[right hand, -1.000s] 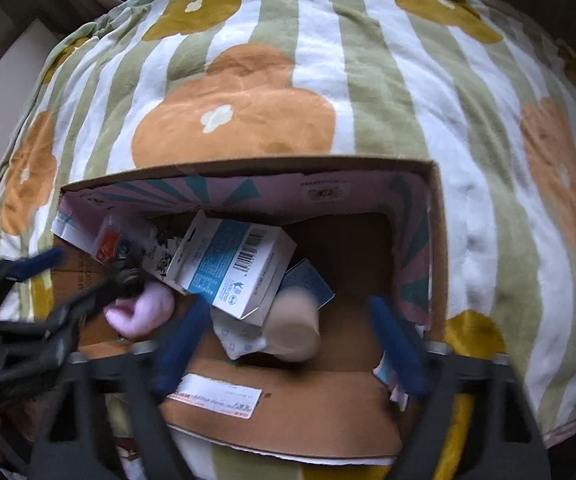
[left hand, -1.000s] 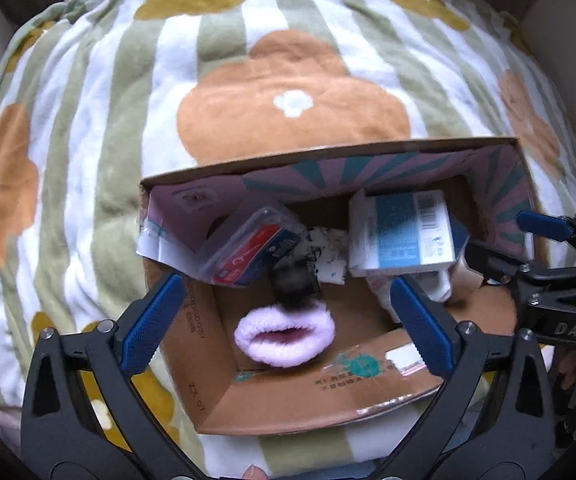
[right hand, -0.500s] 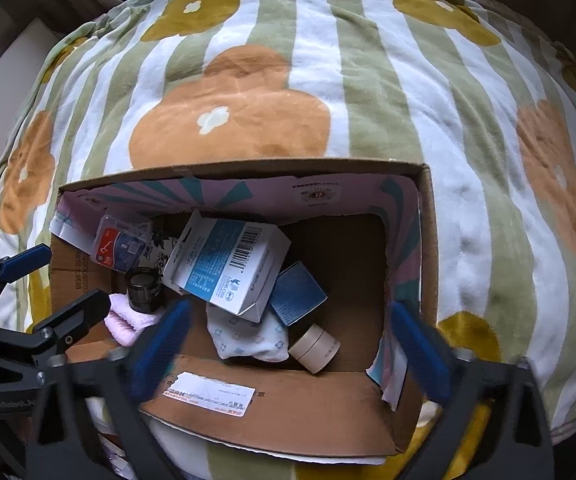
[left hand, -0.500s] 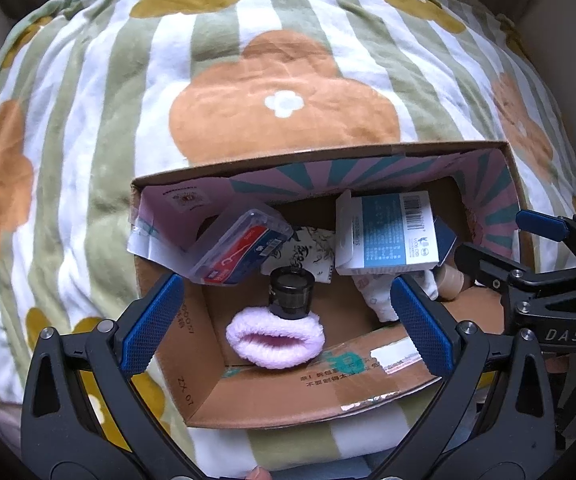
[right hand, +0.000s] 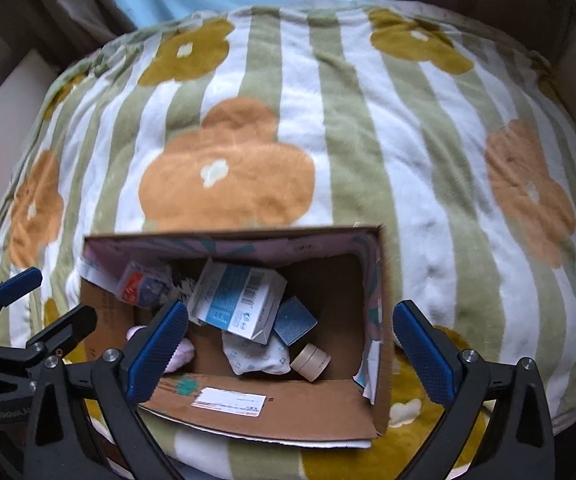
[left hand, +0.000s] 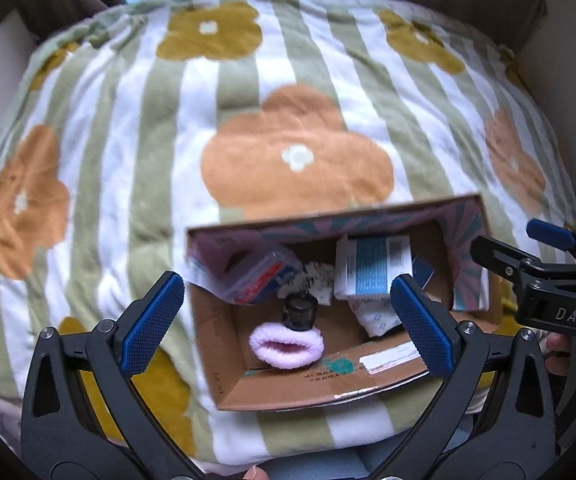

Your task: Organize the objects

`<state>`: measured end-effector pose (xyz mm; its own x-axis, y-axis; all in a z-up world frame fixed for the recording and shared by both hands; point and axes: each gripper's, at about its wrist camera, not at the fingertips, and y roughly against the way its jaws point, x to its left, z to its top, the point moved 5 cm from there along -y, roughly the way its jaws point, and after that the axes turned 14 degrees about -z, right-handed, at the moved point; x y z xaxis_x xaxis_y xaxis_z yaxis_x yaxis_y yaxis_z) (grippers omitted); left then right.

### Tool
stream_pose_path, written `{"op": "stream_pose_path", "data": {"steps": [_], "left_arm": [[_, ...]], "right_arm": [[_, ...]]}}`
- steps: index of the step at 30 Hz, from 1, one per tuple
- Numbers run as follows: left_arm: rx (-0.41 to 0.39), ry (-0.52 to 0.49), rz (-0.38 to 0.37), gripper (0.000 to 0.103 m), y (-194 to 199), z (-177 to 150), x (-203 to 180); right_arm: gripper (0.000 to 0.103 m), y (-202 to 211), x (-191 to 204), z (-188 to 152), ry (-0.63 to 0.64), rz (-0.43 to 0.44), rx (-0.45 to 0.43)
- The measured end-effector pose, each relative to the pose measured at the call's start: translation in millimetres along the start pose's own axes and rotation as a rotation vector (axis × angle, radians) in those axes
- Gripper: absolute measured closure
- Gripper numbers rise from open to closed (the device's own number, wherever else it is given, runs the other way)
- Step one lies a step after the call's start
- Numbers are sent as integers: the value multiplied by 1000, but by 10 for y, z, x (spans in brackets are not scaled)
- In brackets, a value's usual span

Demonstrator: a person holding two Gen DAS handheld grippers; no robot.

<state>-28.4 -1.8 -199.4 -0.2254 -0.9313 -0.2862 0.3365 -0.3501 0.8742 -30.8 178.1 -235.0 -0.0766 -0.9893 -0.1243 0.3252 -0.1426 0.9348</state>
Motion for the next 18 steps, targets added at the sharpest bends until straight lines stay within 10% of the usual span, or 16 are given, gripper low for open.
{"op": "stream_pose_path", "data": {"steps": [18], "left_arm": [[-202,5,70,0,1062,313,-32]], "right_arm": [[1,1005,-151,293,12,-84,-157]]}}
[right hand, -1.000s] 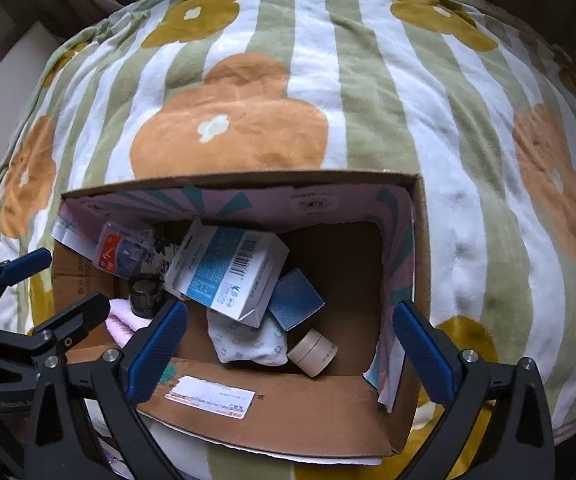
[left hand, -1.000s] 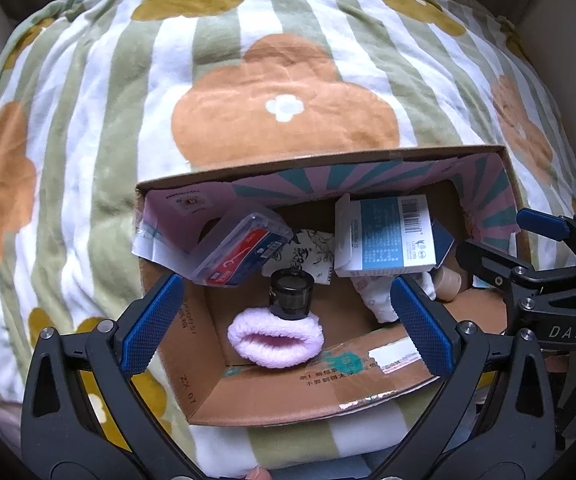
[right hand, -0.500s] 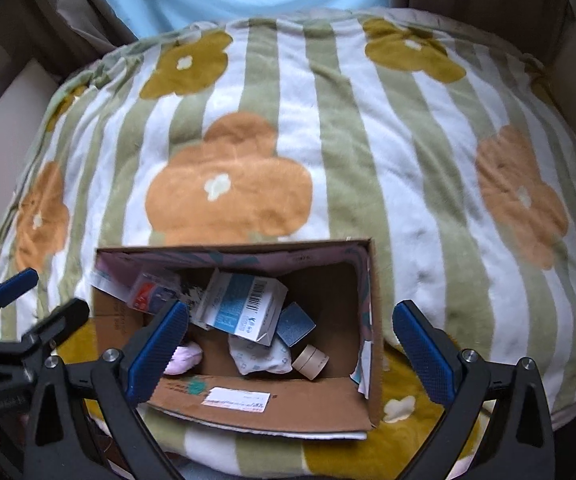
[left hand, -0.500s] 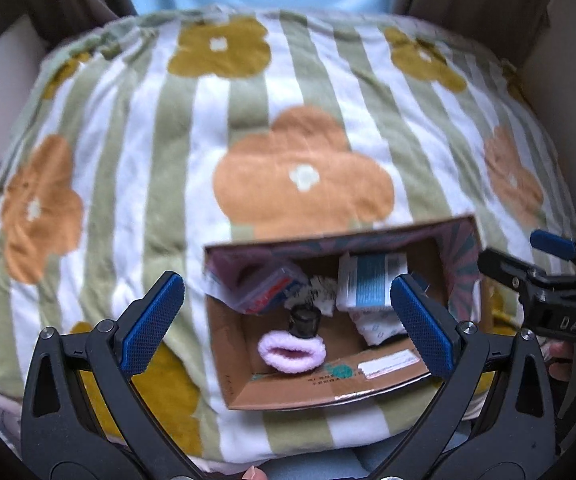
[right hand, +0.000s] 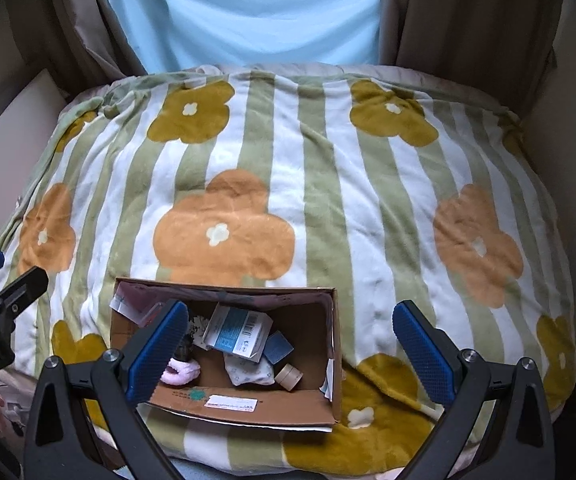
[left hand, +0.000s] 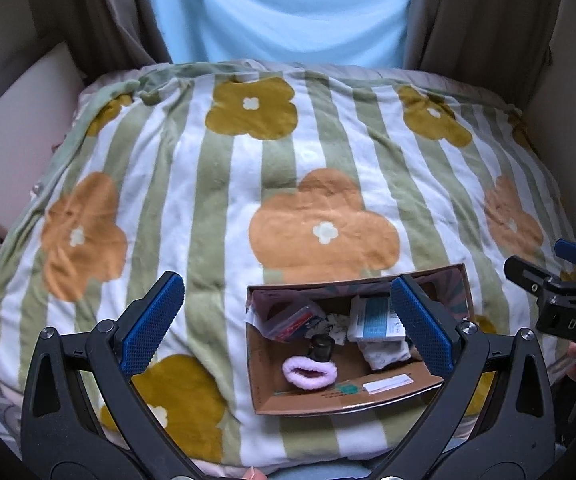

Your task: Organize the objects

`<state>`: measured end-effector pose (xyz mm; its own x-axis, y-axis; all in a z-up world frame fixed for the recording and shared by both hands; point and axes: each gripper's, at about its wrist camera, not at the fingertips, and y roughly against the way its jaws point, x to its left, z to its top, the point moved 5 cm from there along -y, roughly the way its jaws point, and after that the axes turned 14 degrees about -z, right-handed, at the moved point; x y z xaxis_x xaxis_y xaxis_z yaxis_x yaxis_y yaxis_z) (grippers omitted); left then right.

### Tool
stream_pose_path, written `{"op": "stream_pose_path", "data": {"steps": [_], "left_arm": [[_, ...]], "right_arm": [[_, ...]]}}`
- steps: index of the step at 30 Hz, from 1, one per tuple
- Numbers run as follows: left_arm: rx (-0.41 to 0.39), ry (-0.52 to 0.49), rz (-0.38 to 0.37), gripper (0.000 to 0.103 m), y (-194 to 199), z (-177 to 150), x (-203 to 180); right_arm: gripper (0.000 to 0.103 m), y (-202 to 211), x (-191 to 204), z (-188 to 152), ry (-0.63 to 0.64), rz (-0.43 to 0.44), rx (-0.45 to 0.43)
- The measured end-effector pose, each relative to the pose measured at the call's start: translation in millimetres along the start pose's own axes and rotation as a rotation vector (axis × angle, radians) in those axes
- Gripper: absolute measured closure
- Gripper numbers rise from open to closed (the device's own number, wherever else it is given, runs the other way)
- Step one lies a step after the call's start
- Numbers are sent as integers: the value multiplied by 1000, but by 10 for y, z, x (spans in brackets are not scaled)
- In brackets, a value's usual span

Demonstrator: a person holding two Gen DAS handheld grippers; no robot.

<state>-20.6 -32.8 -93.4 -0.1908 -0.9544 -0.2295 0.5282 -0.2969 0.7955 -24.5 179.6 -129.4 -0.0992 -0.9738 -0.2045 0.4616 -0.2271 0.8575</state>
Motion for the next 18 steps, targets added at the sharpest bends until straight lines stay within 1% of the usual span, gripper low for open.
{"op": "stream_pose_path", "data": {"steps": [6,18], "left_arm": [[-22,-11,4,0,24,31,-14],[-31,-25,6,0,21,79,-74]], "right_arm": [[1,76,-58,118,-25,-6,-37],[1,105,-116,196,-45,-12,-55]]}}
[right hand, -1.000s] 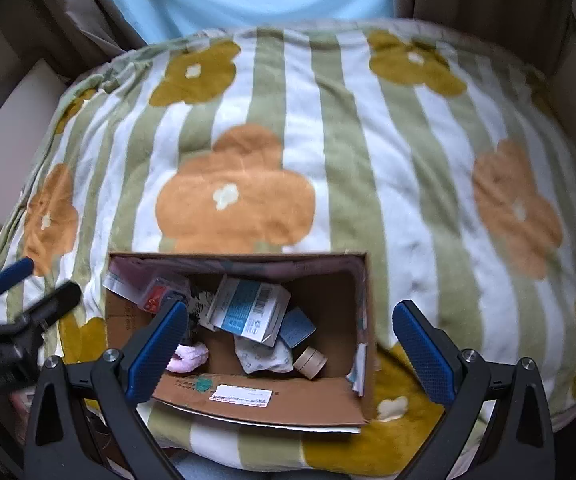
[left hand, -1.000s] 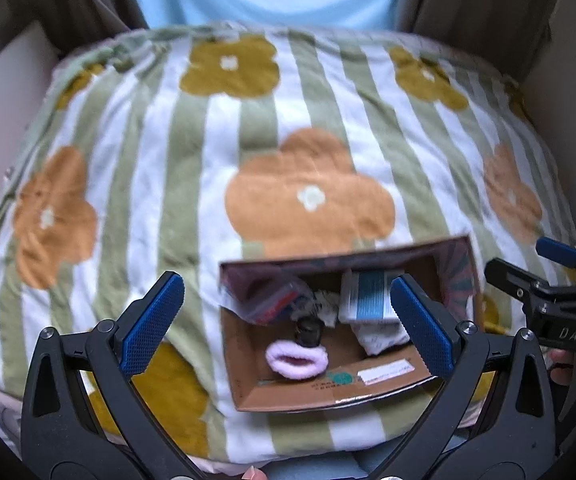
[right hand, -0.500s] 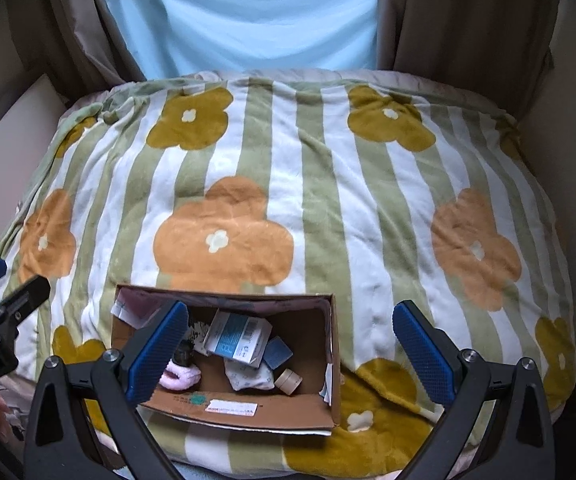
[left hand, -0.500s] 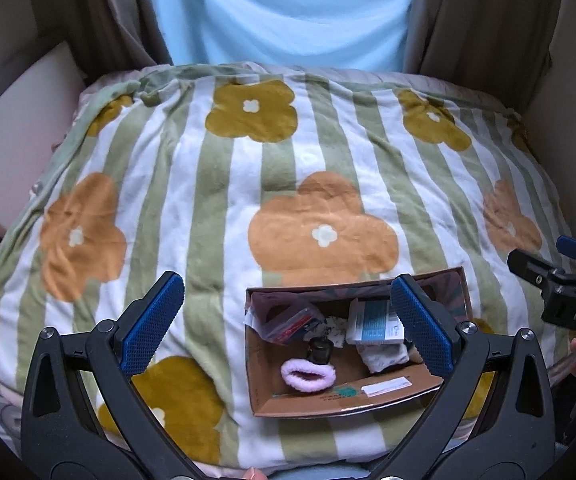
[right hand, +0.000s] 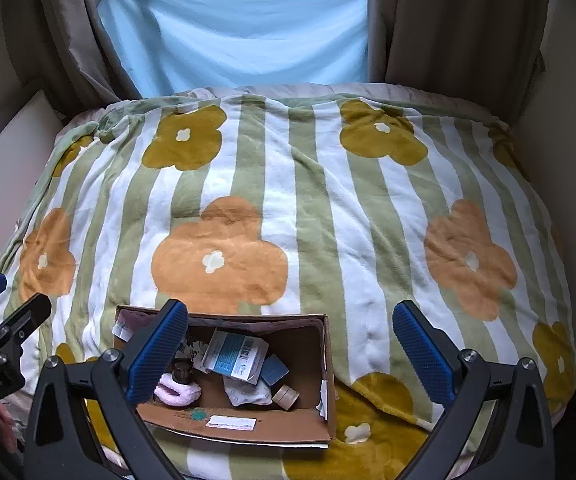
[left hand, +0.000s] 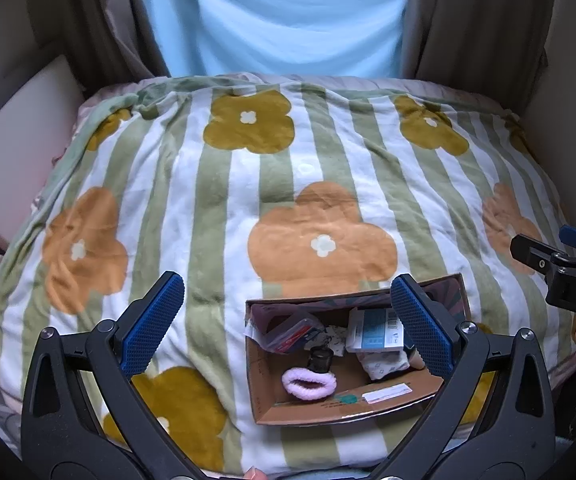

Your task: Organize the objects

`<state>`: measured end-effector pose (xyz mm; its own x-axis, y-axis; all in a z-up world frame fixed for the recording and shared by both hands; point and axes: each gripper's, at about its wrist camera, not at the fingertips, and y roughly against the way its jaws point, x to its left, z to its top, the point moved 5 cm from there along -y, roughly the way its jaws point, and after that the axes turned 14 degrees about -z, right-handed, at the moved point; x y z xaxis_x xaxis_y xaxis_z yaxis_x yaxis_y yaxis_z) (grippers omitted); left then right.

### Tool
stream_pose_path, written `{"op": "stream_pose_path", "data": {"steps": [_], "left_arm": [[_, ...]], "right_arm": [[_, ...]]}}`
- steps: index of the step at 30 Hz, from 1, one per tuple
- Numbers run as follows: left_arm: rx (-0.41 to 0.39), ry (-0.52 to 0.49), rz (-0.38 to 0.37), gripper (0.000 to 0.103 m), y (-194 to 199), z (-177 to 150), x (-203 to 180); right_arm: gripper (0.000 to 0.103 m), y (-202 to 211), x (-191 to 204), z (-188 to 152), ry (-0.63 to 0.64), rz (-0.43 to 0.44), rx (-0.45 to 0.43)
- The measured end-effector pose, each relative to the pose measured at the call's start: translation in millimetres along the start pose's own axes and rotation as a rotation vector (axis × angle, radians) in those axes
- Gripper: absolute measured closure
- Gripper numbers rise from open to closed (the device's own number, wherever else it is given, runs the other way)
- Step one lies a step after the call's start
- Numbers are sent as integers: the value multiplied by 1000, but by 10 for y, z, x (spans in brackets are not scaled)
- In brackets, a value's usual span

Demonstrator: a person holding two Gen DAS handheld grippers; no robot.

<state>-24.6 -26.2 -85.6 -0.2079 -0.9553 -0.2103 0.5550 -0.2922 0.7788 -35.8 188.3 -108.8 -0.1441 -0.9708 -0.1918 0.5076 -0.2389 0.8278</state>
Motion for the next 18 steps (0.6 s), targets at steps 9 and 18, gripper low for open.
{"op": "stream_pose_path", "data": {"steps": [9,18], "left_arm": [[0,2,-1,0,-2,4,3],[1,6,-4,0,-18,4,-5]], "right_arm": [[1,-8,-22,25,-3,-6,-1],[1,-30,-45,37,-9,-7,2]]}}
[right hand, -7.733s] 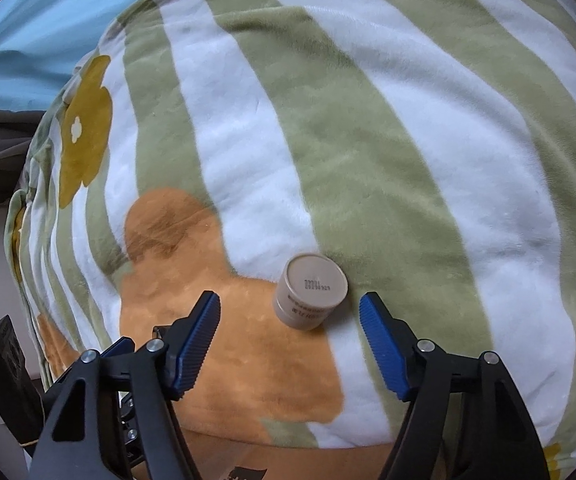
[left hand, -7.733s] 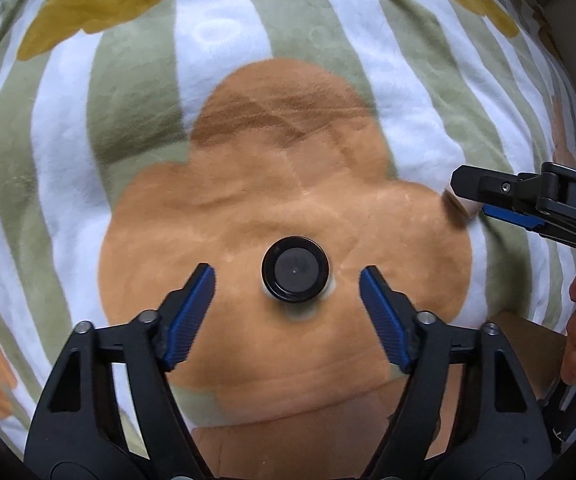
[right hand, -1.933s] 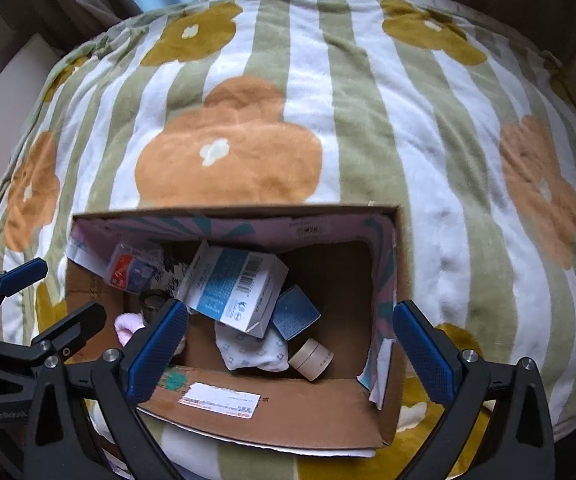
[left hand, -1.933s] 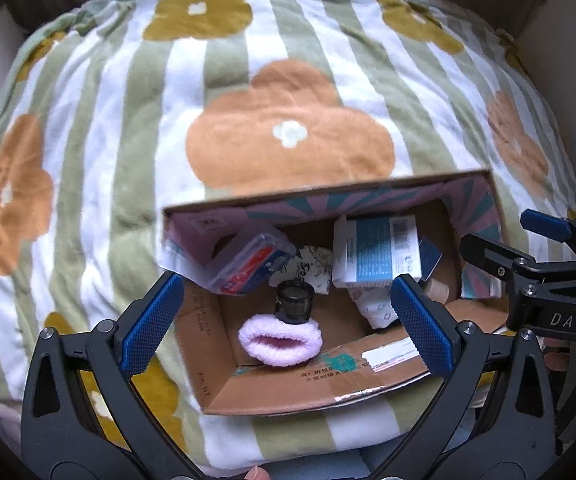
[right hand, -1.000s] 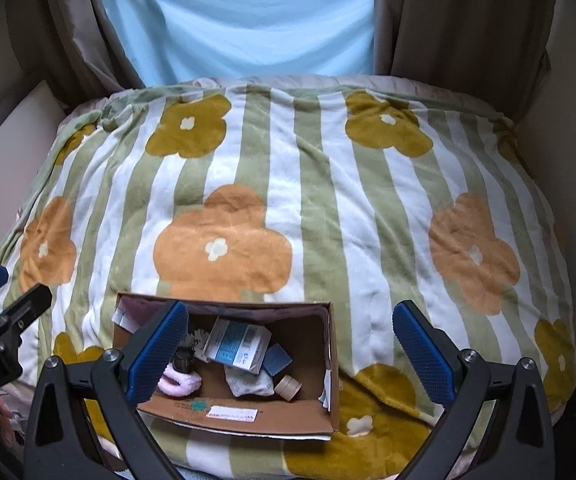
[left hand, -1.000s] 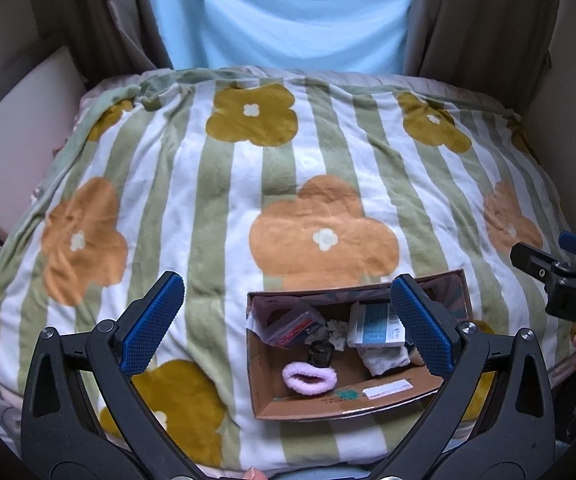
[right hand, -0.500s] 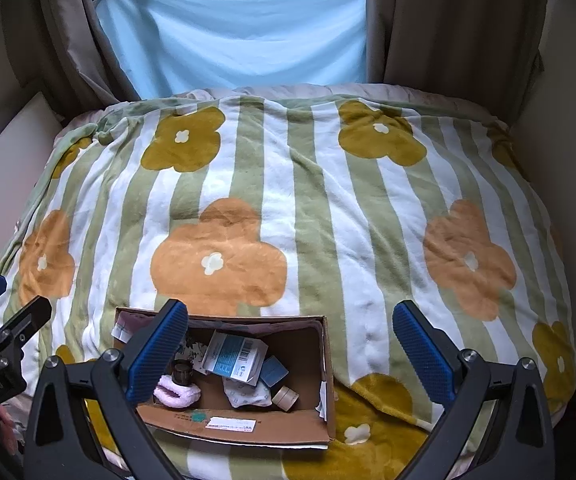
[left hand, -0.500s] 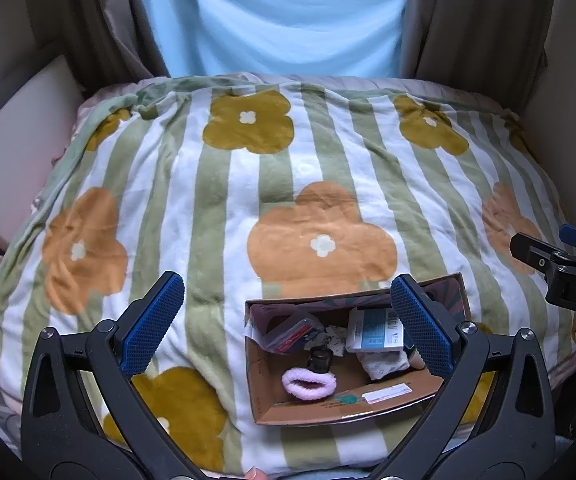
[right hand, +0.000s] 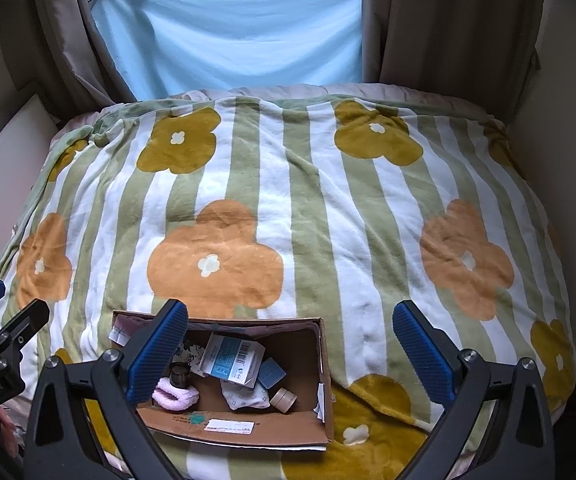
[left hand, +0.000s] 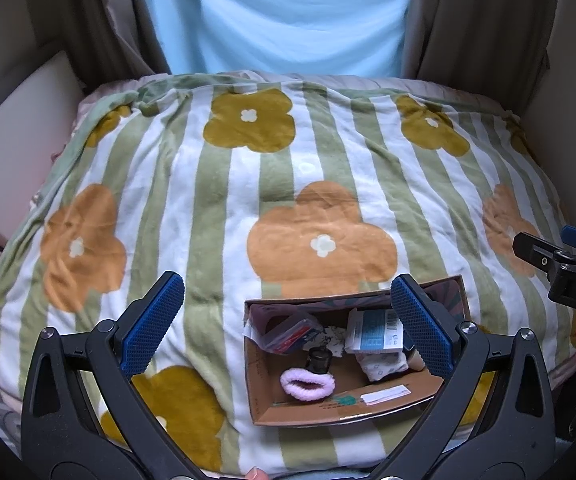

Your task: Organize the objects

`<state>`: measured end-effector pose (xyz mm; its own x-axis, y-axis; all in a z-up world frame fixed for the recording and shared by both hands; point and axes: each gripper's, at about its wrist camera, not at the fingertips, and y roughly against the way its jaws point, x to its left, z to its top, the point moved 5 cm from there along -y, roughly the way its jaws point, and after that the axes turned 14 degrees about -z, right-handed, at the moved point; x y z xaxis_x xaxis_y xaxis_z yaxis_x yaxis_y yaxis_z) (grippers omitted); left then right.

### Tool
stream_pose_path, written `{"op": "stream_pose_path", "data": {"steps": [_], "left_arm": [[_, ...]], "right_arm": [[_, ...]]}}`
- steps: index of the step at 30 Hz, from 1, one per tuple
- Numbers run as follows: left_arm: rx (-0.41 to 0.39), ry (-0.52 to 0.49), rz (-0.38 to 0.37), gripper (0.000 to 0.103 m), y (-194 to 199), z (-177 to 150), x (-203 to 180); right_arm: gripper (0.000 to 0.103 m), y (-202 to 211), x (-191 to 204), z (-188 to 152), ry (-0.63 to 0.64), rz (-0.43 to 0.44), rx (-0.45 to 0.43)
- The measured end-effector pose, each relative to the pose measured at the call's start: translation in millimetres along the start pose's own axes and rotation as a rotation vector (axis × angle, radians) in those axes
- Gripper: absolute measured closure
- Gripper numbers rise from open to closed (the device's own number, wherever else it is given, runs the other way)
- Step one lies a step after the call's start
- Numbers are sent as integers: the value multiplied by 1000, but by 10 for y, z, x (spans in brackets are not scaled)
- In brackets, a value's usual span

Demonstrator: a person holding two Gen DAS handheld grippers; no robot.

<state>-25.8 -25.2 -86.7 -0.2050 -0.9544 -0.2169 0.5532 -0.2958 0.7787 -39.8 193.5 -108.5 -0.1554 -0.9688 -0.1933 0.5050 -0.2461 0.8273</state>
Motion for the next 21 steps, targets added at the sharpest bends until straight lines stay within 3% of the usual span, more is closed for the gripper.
{"op": "stream_pose_path", "data": {"steps": [21], "left_arm": [[-6,-3,1,0,3,-5,-27]], "right_arm": [[1,25,31,17,5,4,-9]]}}
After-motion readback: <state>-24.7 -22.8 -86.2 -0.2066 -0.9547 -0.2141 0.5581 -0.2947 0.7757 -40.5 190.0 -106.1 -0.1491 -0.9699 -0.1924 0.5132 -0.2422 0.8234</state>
